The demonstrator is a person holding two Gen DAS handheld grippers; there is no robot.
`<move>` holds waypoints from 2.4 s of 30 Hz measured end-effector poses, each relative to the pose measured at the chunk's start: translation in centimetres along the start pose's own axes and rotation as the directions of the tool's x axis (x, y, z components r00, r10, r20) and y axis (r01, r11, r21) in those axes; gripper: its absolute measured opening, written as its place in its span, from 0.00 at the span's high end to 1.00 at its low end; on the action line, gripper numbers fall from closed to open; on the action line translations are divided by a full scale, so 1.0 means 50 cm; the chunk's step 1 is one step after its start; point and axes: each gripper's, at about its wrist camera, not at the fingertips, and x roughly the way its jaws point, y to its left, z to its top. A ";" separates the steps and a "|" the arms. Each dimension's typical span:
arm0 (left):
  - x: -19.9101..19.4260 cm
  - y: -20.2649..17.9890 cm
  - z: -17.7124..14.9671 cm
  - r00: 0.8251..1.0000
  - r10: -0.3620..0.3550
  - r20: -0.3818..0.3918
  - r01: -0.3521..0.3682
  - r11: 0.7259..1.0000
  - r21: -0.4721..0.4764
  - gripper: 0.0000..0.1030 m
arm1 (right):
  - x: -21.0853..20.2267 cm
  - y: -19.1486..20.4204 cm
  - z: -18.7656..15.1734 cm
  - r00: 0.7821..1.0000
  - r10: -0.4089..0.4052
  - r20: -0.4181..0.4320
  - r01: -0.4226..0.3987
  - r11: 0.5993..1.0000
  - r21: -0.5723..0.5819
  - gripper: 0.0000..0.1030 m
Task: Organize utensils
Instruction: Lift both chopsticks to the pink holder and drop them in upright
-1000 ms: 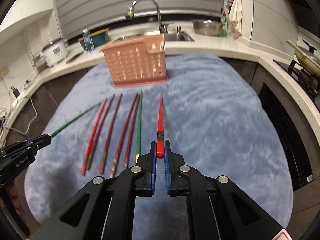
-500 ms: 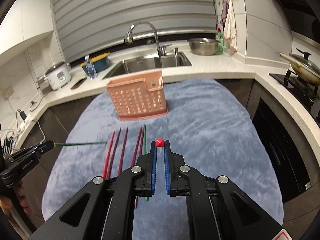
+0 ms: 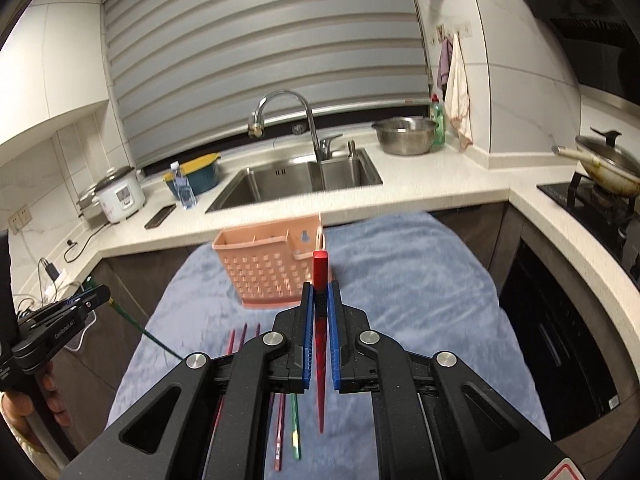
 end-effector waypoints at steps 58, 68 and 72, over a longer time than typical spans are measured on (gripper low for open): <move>0.269 -0.024 0.222 0.997 -0.039 0.072 0.042 0.998 -0.038 0.93 | 0.392 0.073 0.227 0.995 0.100 0.011 -0.100 0.995 0.031 0.90; 0.209 -0.034 0.203 0.995 -0.007 0.100 0.010 1.000 -0.030 0.67 | 0.296 0.036 0.191 0.996 0.082 0.037 -0.084 0.993 0.077 0.58; 0.174 -0.043 0.185 0.995 -0.012 0.100 0.014 1.000 -0.024 0.61 | 0.239 0.035 0.150 0.997 0.068 0.033 -0.070 0.996 0.055 0.56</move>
